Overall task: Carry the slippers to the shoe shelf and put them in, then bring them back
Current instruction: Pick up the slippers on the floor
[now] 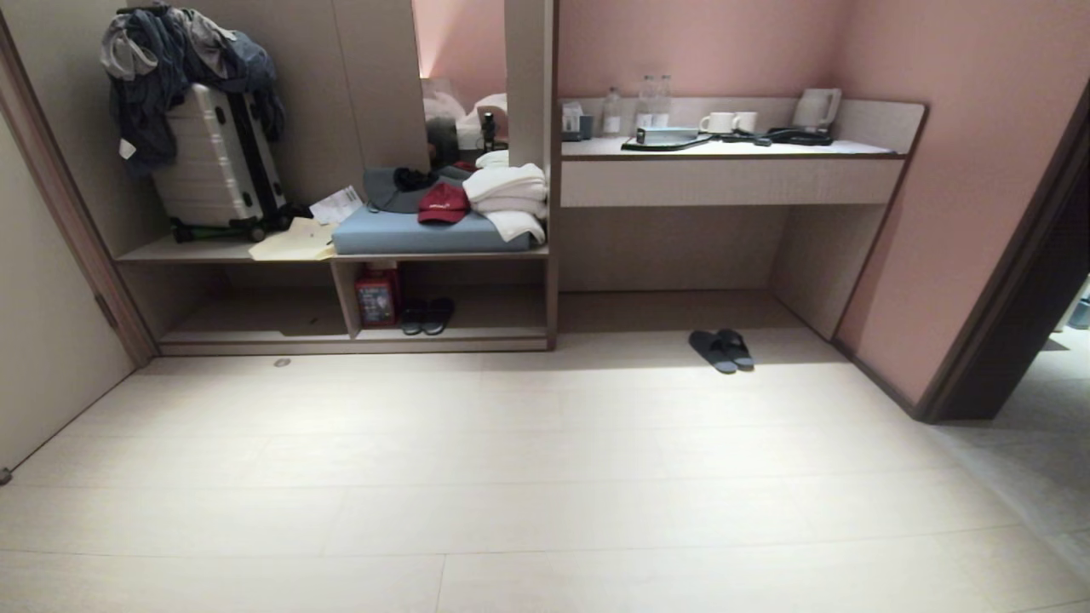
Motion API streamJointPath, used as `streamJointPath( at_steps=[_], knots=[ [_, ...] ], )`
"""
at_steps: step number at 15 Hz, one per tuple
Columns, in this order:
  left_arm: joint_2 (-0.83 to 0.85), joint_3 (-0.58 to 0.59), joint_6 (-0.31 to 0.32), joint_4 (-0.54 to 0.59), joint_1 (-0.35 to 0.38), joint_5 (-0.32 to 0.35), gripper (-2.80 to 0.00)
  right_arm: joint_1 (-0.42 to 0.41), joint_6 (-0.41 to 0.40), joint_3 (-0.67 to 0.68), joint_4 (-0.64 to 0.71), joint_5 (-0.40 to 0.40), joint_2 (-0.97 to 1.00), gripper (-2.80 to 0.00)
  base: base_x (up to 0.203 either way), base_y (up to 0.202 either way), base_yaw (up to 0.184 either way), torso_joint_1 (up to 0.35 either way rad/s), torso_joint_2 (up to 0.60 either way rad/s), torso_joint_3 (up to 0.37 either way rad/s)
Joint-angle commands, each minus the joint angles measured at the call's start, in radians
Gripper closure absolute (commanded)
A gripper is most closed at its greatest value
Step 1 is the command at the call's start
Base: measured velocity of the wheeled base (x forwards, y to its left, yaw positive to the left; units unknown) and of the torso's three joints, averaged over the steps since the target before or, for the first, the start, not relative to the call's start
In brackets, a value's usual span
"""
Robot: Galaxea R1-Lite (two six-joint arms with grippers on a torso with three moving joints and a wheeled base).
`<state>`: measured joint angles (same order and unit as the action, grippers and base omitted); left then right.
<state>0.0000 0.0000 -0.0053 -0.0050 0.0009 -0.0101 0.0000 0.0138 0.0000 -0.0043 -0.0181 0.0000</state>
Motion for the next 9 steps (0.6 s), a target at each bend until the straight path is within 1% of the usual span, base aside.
streamJointPath(
  at_steps=[1,9],
  knots=[
    [0.000,0.000,-0.001,-0.001,0.001,-0.001,0.00,0.000,0.000,0.000,0.000,0.000,0.001,0.00,0.000,0.000,0.000,0.000,0.00,0.000],
    [0.000,0.000,-0.003,-0.001,0.000,0.001,0.00,0.000,-0.001,0.000,-0.002,0.001,0.002,0.00,0.000,0.000,0.000,0.000,0.00,0.000]
  ],
)
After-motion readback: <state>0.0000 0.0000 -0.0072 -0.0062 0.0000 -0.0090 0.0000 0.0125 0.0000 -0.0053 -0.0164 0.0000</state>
